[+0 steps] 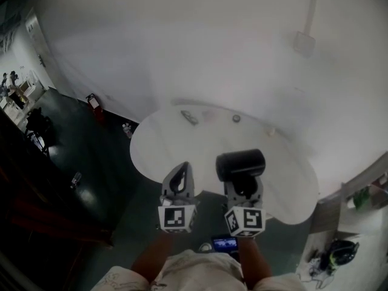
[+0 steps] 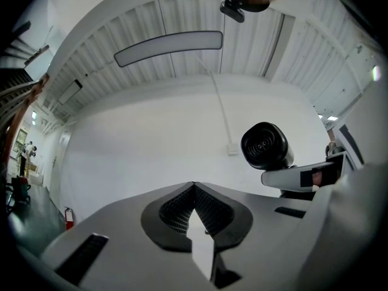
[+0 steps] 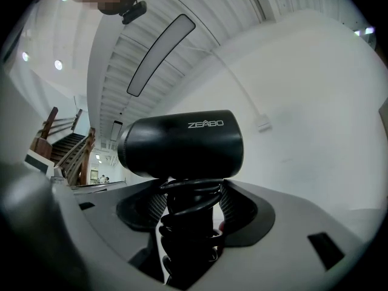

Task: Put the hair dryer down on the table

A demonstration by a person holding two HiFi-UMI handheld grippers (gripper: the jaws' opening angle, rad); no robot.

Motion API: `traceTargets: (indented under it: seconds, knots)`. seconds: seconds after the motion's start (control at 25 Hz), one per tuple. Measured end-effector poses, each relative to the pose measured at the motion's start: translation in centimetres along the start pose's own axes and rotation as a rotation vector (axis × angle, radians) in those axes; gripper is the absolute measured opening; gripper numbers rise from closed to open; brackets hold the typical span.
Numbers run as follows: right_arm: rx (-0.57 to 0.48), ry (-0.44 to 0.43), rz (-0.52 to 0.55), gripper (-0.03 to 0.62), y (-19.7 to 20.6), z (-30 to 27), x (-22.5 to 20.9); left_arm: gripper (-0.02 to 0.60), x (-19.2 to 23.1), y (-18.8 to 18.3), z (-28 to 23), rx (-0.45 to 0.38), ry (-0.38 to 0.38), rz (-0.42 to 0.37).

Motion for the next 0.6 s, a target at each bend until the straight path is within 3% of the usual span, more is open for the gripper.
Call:
traceTargets:
  seconds: [0.32,0.6]
  knots:
    - [0.022,-0.010,-0.024,0.273,1.2,-3.6,-1.9,-0.005,0.3,1.4,-3.5,0.023,-0.018,-0.009]
    - [0.046,0.006,-0.022,0.273,2.7,-8.1,-1.5,-0.005,3.6,2.8,-7.0,0.022,-0.020,-0.001]
Point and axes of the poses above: the fingertips, and each gripper's own axes: z backward along the fingers, x to its left, y out of its underside, the point moved 6 cm from there along z, backward along the fingers, and after that the axes turned 4 degrees about y, right-handed, at the moved point
